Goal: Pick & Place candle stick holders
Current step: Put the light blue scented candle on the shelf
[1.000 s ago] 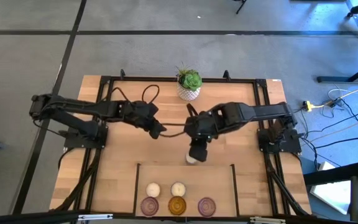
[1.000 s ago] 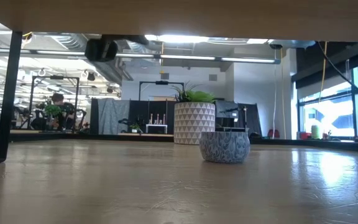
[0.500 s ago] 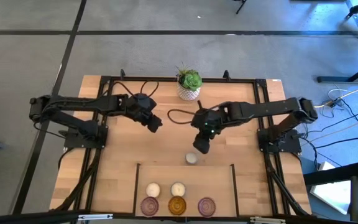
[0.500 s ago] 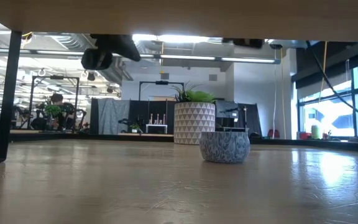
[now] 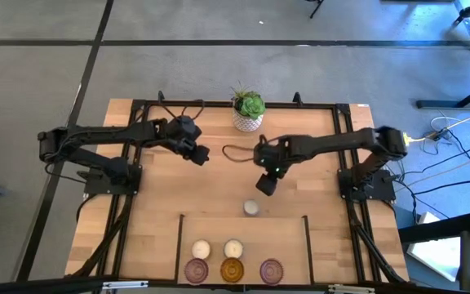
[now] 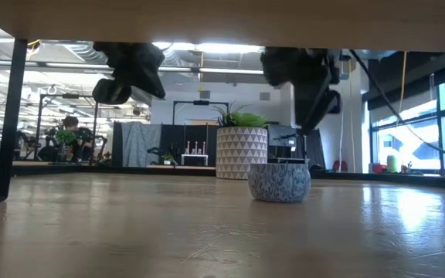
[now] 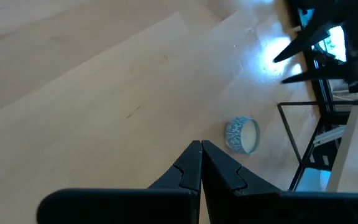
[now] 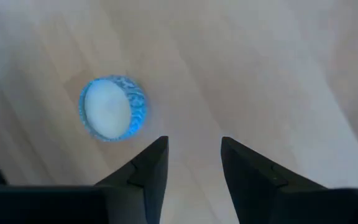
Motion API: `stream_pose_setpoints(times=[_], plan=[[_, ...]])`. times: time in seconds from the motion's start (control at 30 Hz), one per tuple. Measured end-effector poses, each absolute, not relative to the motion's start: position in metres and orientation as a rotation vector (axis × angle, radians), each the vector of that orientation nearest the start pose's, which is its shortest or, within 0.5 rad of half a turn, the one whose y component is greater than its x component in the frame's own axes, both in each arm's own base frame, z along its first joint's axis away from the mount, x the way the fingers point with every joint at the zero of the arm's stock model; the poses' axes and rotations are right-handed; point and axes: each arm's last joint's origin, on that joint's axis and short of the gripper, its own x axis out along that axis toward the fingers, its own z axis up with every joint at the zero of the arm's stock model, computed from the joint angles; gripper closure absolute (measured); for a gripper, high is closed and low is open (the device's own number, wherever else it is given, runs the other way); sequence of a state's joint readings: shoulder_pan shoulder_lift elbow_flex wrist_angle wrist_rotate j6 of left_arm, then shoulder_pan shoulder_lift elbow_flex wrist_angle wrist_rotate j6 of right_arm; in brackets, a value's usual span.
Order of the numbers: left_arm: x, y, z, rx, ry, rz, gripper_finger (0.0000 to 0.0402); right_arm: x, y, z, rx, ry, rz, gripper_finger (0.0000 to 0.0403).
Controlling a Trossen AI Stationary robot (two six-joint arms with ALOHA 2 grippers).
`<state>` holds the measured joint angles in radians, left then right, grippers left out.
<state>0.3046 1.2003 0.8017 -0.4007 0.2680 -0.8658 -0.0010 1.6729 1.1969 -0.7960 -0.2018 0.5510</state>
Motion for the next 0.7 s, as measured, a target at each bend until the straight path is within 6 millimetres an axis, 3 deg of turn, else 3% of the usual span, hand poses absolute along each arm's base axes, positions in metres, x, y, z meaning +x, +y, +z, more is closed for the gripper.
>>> stream_pose_setpoints(times=[0.2,0.33,0.7], plan=[[0.234,0.056,0.242,-1.019,0.731,0.328,0.0400,0.343,0.035,0.186,0.540,1.257,-0.152,0.0251],[0.235,0.050,0.241,-1.020,0.742,0.313,0.0400,0.347,0.051,0.182,0.548,1.231,-0.145,0.0251],[0.237,0.043,0.241,-1.008,0.754,0.297,0.0400,0.347,0.056,0.182,0.522,1.224,-0.165,0.0251]])
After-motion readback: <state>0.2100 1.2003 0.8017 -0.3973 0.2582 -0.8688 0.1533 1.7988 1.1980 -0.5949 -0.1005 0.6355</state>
